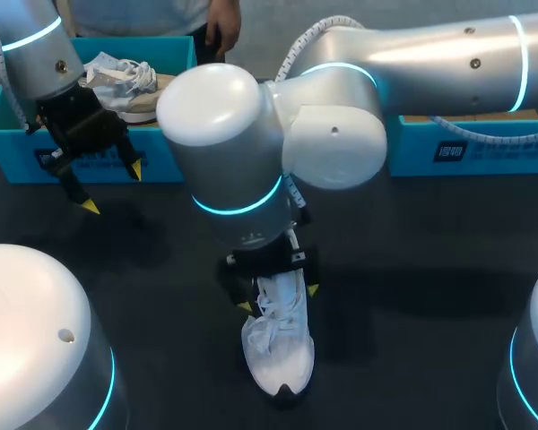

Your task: Take the shoe out of the shoebox, open the shoe tongue, remove and reinsert the insole, then place the shoe into the shoebox

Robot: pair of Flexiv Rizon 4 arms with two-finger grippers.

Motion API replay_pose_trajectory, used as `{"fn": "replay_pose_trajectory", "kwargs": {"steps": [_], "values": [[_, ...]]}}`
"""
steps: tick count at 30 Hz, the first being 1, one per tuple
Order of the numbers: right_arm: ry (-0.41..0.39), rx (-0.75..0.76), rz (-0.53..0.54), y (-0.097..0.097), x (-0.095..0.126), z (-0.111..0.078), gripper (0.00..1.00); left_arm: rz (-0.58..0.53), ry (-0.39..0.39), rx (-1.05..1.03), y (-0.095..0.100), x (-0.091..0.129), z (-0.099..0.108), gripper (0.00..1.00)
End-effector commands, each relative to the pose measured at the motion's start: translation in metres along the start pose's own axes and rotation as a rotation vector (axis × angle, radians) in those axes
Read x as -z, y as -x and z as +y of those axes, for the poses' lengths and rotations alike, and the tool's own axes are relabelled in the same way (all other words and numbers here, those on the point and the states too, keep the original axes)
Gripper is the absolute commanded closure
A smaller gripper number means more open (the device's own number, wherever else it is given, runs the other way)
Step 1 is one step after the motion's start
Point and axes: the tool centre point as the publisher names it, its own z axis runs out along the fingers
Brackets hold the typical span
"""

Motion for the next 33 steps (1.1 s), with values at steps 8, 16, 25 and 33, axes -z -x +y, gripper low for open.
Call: {"fn": "replay_pose_trajectory", "kwargs": {"steps": [8, 16, 25, 33], "values": [[0.110, -0.091, -0.024, -0.017, 0.018, -0.017, 0.51, -0.002, 0.002, -0.001, -0.001, 0.000, 0.000, 0.00], [0.114, -0.076, -0.010, -0.022, 0.016, -0.015, 0.64, -0.002, 0.002, -0.001, -0.001, 0.000, 0.000, 0.00], [0.103, -0.110, -0.029, -0.020, 0.021, -0.026, 0.72, -0.002, 0.002, -0.001, -0.001, 0.000, 0.000, 0.00], [0.088, -0.138, -0.014, -0.008, 0.010, -0.026, 0.70, -0.002, 0.002, -0.001, -0.001, 0.000, 0.000, 0.00]]}}
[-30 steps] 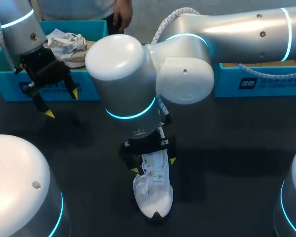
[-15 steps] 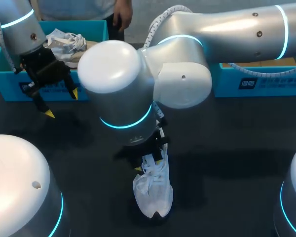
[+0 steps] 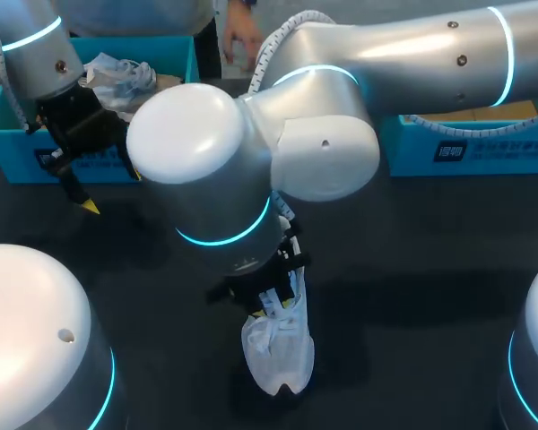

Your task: Take the shoe out of the shoebox, open the shoe tongue, remove and reinsert the insole, then place the shoe into the shoebox

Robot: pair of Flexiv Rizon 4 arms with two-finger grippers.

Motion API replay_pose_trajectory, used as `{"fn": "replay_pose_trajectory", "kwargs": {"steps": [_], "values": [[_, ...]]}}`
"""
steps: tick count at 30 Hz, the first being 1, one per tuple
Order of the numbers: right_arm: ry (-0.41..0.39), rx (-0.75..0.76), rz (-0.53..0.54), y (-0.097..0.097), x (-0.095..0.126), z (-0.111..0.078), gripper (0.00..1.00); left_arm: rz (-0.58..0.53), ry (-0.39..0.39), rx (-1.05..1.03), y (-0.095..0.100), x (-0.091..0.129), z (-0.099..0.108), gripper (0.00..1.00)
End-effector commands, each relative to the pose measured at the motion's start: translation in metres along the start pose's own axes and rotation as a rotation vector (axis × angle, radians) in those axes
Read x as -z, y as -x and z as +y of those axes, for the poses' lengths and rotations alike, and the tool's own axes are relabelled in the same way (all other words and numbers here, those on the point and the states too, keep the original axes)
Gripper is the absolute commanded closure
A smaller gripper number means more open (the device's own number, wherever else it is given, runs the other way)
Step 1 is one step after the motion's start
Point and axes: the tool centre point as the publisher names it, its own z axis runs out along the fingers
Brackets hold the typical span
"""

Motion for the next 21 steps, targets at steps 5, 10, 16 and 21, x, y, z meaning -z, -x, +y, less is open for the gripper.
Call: {"fn": "replay_pose_trajectory", "kwargs": {"steps": [5, 10, 16, 21], "values": [[0.025, -0.263, 0.018, 0.005, -0.014, 0.008, 0.71, -0.002, 0.002, -0.001, -0.001, 0.000, 0.000, 0.00], [0.039, -0.247, 0.035, 0.010, -0.023, 0.019, 0.73, -0.002, 0.002, -0.001, -0.001, 0.000, 0.000, 0.00], [0.037, -0.233, 0.047, 0.020, -0.036, 0.033, 0.76, -0.002, 0.002, -0.001, -0.001, 0.000, 0.000, 0.00], [0.049, -0.210, 0.065, 0.023, -0.046, 0.045, 0.78, -0.002, 0.002, -0.001, -0.001, 0.000, 0.000, 0.00]]}}
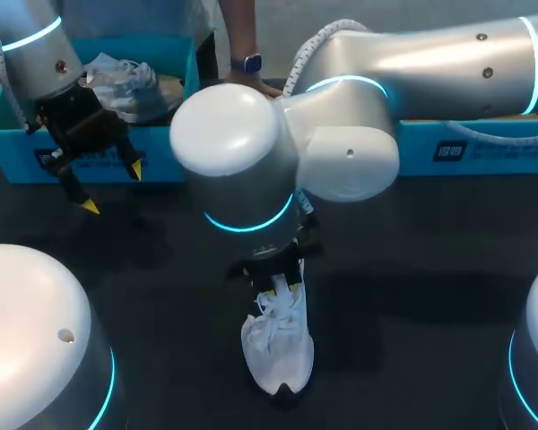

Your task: Take the shoe out of the shoebox, open the shoe tongue, remove and reinsert the insole, then place the shoe into the shoebox

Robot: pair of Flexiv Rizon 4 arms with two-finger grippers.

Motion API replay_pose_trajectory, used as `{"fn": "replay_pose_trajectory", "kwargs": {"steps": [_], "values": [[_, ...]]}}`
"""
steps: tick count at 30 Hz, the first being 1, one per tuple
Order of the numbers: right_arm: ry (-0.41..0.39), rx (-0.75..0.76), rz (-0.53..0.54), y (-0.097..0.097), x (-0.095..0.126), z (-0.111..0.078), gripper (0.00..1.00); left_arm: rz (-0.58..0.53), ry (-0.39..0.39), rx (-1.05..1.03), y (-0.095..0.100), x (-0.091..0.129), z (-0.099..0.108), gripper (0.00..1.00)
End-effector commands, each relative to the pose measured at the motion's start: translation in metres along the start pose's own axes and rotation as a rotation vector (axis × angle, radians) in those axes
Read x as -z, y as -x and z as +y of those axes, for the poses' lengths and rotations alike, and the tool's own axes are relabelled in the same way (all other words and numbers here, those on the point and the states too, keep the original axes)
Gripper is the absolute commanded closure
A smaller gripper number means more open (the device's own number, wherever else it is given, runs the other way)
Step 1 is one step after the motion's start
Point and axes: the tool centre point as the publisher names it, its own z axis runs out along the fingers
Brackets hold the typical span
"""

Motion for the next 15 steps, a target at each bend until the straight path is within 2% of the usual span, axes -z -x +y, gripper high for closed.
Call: {"fn": "replay_pose_trajectory", "kwargs": {"steps": [1, 6, 11, 15], "values": [[0.008, -0.075, 0.031, 0.005, -0.012, 0.006, 0.78, -0.002, 0.002, -0.001, -0.001, 0.000, 0.000, 0.00], [0.008, -0.043, 0.057, 0.003, -0.024, 0.019, 0.78, -0.002, 0.002, -0.001, -0.001, 0.000, 0.000, 0.00], [-0.013, -0.026, 0.098, 0.001, -0.039, 0.023, 0.78, -0.002, 0.002, -0.001, -0.001, 0.000, 0.000, 0.00], [0.018, -0.026, 0.073, 0.000, -0.022, 0.016, 0.77, -0.002, 0.002, -0.001, -0.001, 0.000, 0.000, 0.00]]}}
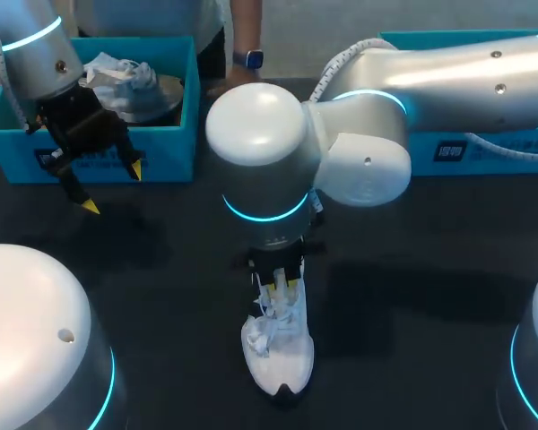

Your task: Take the shoe out of the shoebox, open the shoe tongue, remove and reinsert the insole, then place the shoe into the shoebox

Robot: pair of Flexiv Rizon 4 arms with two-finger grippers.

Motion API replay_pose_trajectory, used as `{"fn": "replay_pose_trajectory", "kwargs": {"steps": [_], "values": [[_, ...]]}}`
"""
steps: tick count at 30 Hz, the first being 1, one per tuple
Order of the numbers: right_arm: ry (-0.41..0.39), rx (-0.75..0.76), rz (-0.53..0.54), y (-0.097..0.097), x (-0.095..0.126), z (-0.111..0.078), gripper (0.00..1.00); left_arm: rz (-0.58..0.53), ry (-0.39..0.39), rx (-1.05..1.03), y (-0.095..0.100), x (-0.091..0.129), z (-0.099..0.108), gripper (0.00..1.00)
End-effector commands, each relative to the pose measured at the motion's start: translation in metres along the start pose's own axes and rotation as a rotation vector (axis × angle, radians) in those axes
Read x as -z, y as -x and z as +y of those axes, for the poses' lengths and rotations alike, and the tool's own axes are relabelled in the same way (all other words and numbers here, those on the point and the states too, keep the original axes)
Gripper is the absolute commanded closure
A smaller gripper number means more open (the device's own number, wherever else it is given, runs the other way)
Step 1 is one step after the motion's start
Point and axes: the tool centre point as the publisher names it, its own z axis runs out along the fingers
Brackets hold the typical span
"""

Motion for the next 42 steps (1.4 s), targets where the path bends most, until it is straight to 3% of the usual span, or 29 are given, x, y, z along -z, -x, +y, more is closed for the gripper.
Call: {"fn": "replay_pose_trajectory", "kwargs": {"steps": [1, 12, 15, 18, 19, 20, 22, 27, 32, 42], "values": [[0.037, 0.005, -0.016, 0.002, 0.016, -0.008, 0.76, -0.002, 0.002, 0.000, -0.001, 0.000, 0.000, 0.00], [0.117, 0.114, 0.003, -0.002, 0.037, -0.002, 0.70, -0.002, 0.002, 0.000, -0.001, 0.000, 0.000, 0.00], [0.162, 0.215, 0.051, -0.001, 0.045, 0.004, 0.69, -0.002, 0.002, 0.000, -0.001, 0.000, 0.000, 0.00], [0.205, 0.376, 0.119, 0.003, 0.052, 0.012, 0.59, -0.002, 0.002, 0.000, -0.001, 0.000, 0.000, 0.00], [0.211, 0.431, 0.121, 0.004, 0.054, 0.015, 0.51, -0.002, 0.002, 0.000, -0.001, 0.000, 0.000, 0.00], [0.229, 0.465, 0.132, 0.005, 0.057, 0.018, 0.23, -0.002, 0.002, 0.000, -0.001, 0.000, 0.000, 0.00], [0.224, 0.616, 0.148, 0.007, 0.063, 0.024, 0.00, -0.002, 0.002, 0.000, -0.001, 0.000, 0.000, 0.00], [0.187, 0.789, 0.137, 0.010, 0.070, 0.036, 0.00, -0.002, 0.002, 0.000, -0.001, 0.000, 0.000, 0.00], [0.178, 1.140, 0.274, 0.008, 0.072, 0.040, 0.00, -0.002, 0.002, 0.000, -0.001, 0.000, 0.000, 0.00], [0.178, 1.140, 0.274, 0.008, 0.072, 0.040, 0.00, -0.002, 0.002, 0.000, -0.001, 0.000, 0.000, 0.00]]}}
